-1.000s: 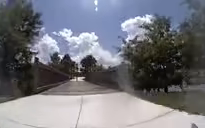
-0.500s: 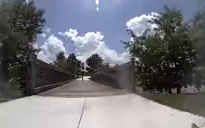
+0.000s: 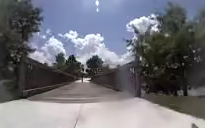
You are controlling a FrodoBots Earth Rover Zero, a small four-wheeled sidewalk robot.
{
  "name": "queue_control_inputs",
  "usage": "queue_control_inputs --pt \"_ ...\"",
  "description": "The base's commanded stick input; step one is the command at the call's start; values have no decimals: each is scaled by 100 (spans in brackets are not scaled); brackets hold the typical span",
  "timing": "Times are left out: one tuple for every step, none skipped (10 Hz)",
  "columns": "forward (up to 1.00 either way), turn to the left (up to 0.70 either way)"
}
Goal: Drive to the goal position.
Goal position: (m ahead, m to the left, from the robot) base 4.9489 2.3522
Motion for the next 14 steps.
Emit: queue_control_inputs --pt "85 0" --pt "85 0" --pt "85 0" --pt "85 0" --pt "85 0" --pt "85 0" --pt "85 0" --pt "85 0" --pt "85 0" --pt "85 0" --pt "85 0" --pt "85 0" --pt "85 0" --pt "85 0"
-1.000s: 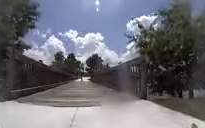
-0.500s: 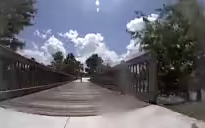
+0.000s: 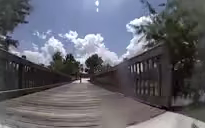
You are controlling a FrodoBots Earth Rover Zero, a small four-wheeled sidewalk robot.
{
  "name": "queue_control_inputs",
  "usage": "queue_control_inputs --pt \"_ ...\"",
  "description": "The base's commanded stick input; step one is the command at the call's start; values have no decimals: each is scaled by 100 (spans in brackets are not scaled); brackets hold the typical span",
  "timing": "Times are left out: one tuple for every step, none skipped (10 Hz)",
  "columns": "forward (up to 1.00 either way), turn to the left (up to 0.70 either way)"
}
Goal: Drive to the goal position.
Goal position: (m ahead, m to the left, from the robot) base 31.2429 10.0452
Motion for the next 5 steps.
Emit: queue_control_inputs --pt "85 0" --pt "85 0" --pt "85 0" --pt "85 0" --pt "85 0"
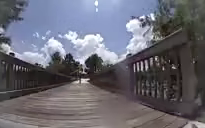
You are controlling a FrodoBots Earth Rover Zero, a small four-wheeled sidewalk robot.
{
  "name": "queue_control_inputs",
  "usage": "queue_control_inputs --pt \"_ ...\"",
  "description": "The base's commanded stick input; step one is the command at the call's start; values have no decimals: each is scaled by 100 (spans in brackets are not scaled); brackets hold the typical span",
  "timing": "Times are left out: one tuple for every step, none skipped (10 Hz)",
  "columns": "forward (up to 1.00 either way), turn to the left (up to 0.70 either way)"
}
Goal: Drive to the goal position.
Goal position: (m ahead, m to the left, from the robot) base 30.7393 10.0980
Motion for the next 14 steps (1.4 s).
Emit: queue_control_inputs --pt "85 6" --pt "85 24" --pt "85 34" --pt "85 34" --pt "85 34" --pt "85 34" --pt "85 34" --pt "85 34" --pt "85 10" --pt "85 1" --pt "85 0" --pt "85 0" --pt "85 0" --pt "85 0"
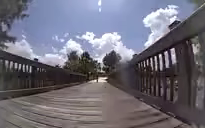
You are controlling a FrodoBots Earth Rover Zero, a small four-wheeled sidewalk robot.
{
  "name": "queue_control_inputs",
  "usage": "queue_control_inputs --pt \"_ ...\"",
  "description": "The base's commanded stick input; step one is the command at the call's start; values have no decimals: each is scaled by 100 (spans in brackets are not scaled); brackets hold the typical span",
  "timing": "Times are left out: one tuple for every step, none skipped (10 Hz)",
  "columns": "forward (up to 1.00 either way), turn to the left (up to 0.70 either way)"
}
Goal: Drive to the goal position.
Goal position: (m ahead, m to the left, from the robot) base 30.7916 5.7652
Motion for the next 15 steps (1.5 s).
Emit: queue_control_inputs --pt "85 0" --pt "85 0" --pt "85 0" --pt "85 0" --pt "85 0" --pt "85 0" --pt "85 0" --pt "85 0" --pt "85 0" --pt "85 0" --pt "85 0" --pt "85 0" --pt "85 0" --pt "85 0" --pt "85 0"
